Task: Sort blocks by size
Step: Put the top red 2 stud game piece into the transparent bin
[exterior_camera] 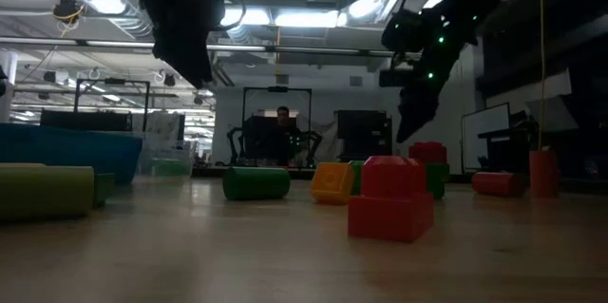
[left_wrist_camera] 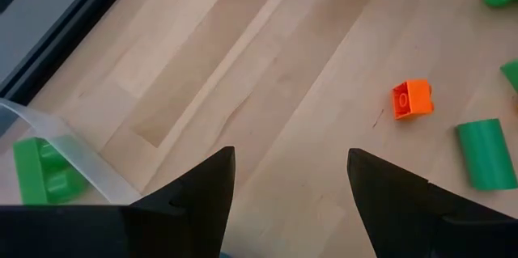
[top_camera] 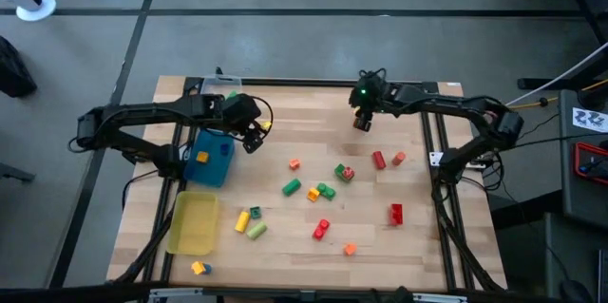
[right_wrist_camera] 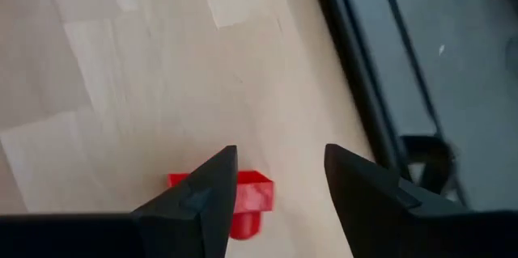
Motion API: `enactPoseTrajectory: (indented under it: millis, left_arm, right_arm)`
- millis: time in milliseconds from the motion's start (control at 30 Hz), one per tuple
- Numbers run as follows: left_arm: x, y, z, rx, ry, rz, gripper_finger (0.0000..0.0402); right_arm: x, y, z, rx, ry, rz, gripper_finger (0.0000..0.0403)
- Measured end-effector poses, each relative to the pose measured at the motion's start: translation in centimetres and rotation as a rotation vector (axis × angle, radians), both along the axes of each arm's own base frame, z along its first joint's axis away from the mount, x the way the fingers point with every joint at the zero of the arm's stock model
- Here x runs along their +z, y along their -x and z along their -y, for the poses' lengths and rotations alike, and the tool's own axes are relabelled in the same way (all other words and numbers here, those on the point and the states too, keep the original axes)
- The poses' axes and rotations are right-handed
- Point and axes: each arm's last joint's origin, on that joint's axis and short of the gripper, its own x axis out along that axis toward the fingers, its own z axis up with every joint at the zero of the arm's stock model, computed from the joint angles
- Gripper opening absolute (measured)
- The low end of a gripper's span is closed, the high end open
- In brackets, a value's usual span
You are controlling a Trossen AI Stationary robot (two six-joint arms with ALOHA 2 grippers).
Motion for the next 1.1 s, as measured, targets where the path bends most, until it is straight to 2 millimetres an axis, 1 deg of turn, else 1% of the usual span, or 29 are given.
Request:
enactPoseTrajectory:
  millis: [133,267,500,733,900,1100]
  left_arm:
    - [0.0,0.0,0.0,0.0,0.0,-0.001,0.0223]
    - [0.0,0.0,0.0,0.0,0.0,-0.001,0.0223]
    - [0.0,0.0,0.0,0.0,0.0,-0.001,0.0223]
    - [0.0,0.0,0.0,0.0,0.0,-0.002,0.0223]
    - [0.0,0.0,0.0,0.0,0.001,-0.002,0.0223]
    - [-0.1,0.0,0.0,0.0,0.001,-0.003,0.0223]
  right_arm:
    - [-1.4,-0.4,0.3,-0.057,-0.05,-0.01,0.0188]
    - [-2.2,-0.6,0.4,-0.103,-0.073,-0.018,0.0188]
    - [-2.2,-0.4,0.4,-0.193,-0.06,-0.01,0.0188]
    - [-2.5,0.0,0.1,-0.258,-0.106,-0.028,0.0188]
    - [-2.8,-0.4,-0.4,-0.249,-0.068,-0.007,0.0188]
    - [-2.6,-0.7,-0.4,-0.274,-0.044,0.032,0.0188]
